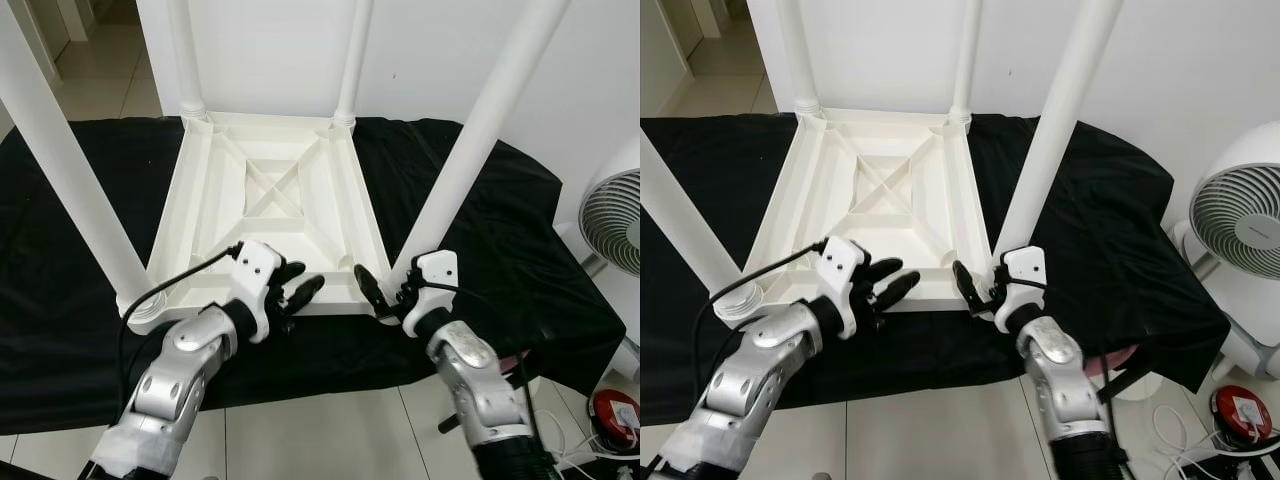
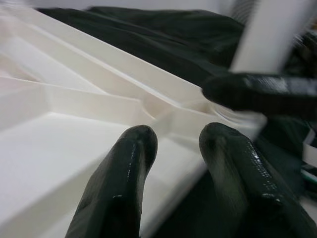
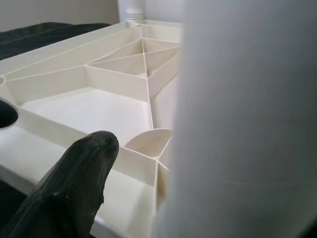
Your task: Building children table
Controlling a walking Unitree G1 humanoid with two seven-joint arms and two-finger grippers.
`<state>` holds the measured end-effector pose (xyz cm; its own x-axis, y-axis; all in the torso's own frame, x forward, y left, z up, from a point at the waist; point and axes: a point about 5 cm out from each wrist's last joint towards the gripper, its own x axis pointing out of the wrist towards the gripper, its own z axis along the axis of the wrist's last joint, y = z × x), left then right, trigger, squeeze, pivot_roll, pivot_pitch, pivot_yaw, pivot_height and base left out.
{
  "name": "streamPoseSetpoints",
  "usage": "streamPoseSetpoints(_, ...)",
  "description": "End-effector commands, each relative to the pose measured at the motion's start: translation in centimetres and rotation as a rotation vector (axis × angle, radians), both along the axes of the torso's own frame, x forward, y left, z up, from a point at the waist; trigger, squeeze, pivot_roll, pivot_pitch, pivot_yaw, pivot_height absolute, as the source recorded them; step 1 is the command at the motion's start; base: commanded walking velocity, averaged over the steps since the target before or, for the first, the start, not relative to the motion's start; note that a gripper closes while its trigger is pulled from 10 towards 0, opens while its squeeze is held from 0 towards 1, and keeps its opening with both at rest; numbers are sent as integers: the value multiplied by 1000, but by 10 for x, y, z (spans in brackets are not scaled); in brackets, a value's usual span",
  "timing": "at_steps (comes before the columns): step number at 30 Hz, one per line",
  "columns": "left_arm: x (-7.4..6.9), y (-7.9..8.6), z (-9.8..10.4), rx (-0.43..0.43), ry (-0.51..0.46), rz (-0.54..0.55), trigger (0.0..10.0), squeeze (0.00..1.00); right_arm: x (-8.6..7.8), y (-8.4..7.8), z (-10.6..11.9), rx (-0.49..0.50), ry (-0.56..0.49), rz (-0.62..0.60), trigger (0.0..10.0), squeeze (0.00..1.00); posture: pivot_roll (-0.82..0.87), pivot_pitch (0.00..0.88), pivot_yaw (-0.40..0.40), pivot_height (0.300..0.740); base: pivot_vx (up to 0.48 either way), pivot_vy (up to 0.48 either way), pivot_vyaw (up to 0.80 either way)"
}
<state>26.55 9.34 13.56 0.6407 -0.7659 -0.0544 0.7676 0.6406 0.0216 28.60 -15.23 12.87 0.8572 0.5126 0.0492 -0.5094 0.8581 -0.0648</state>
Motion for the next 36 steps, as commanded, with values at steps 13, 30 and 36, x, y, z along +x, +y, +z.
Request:
streamPoseSetpoints(13, -14, -20, -5, 72, -25, -309, 10000, 0, 26, -17, -1, -134, 17, 232, 4824, 0, -77, 0, -52, 740, 0, 0, 0)
streamPoseSetpoints(30, -7, -28, -3, 13, -2, -206, 10000, 0, 22, -10, -19, -105, 66, 322, 0, 0, -77, 0, -59, 740, 0, 0, 0)
streamPoseSetpoints(36, -7, -30, -4, 25, -14, -207, 10000, 0, 22, -1, -20, -72, 73, 169, 10000, 0, -75, 0, -57, 740, 0, 0, 0)
